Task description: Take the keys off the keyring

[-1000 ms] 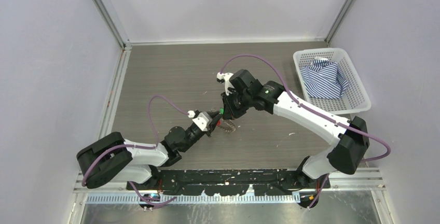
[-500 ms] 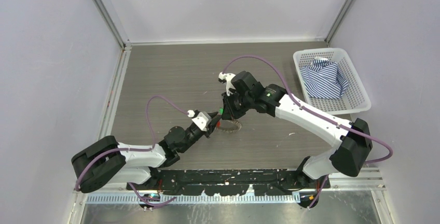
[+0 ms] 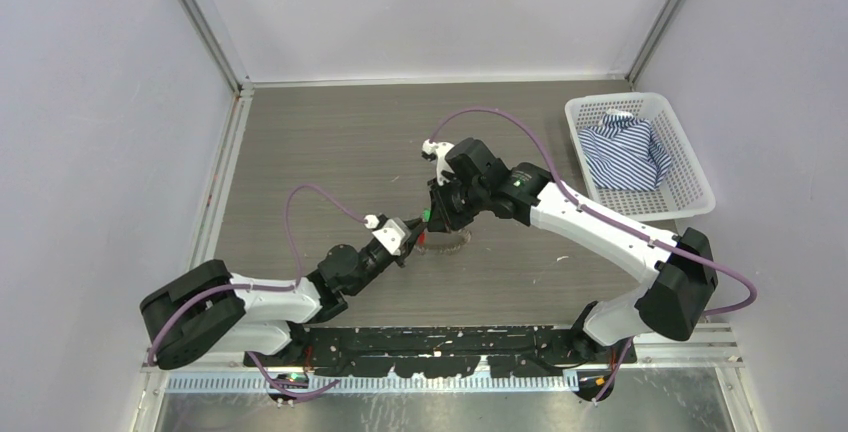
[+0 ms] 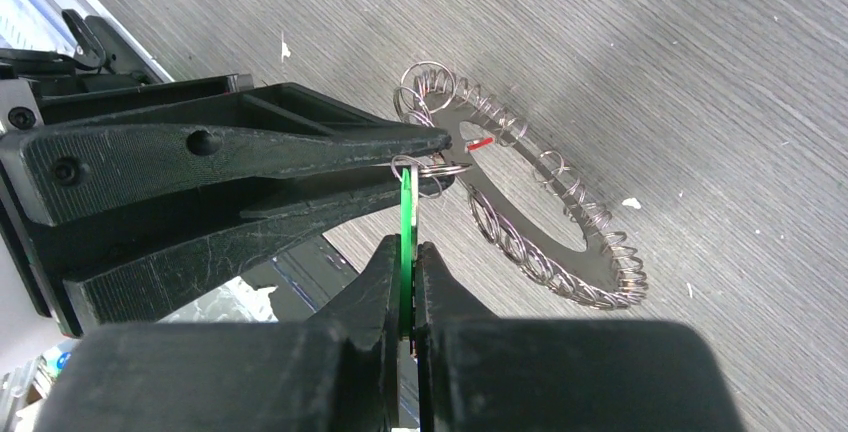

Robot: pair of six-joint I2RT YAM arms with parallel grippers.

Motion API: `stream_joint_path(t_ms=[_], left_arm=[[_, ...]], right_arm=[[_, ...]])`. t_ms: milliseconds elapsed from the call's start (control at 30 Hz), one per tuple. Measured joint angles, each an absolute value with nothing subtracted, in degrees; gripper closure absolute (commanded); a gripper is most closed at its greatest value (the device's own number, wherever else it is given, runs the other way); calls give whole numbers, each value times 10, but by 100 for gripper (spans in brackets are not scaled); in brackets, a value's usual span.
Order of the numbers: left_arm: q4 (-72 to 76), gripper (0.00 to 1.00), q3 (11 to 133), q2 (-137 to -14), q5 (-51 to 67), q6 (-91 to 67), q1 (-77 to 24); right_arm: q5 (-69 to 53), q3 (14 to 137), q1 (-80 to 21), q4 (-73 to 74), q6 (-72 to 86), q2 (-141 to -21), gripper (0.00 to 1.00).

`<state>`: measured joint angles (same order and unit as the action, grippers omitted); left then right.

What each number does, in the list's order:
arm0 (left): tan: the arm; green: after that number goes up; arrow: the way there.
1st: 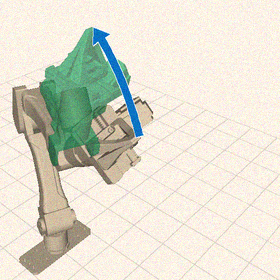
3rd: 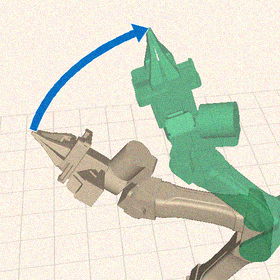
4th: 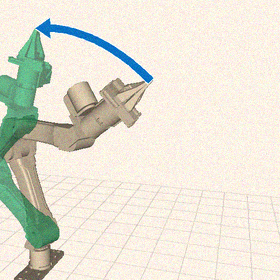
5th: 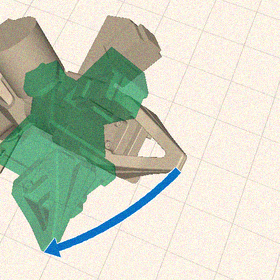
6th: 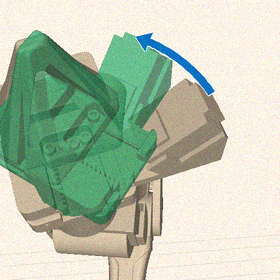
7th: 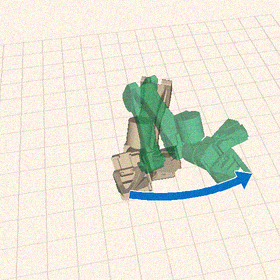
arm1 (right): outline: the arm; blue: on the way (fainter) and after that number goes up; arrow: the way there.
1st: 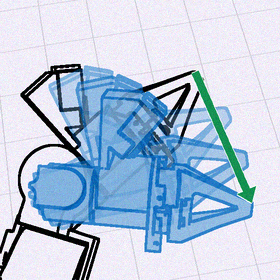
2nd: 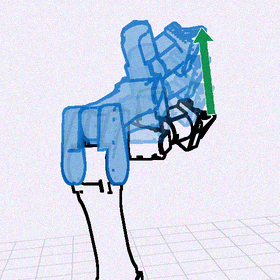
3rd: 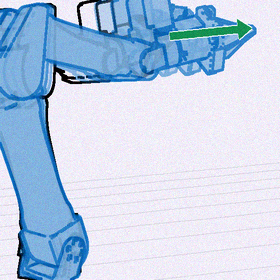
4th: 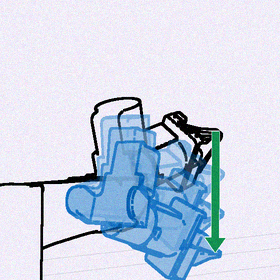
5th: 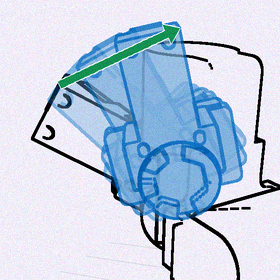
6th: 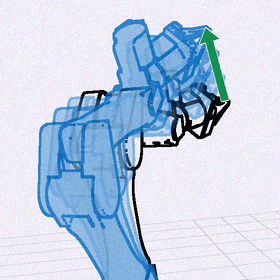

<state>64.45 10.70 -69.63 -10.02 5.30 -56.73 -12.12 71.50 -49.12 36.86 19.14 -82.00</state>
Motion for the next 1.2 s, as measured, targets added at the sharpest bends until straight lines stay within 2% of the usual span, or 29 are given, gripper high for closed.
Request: stream_joint_path(t_ms=[200, 1033, 1200], left_arm=[[663, 100, 107, -715, -101, 76, -578], [700, 99, 92, -723, -129, 136, -609], [712, 92, 92, -725, -139, 129, -611]], right_arm=[[-120, 710, -491, 369, 200, -820, 99], [-113, 703, -453, 390, 243, -823, 99], [-119, 715, -453, 395, 237, -823, 99]])
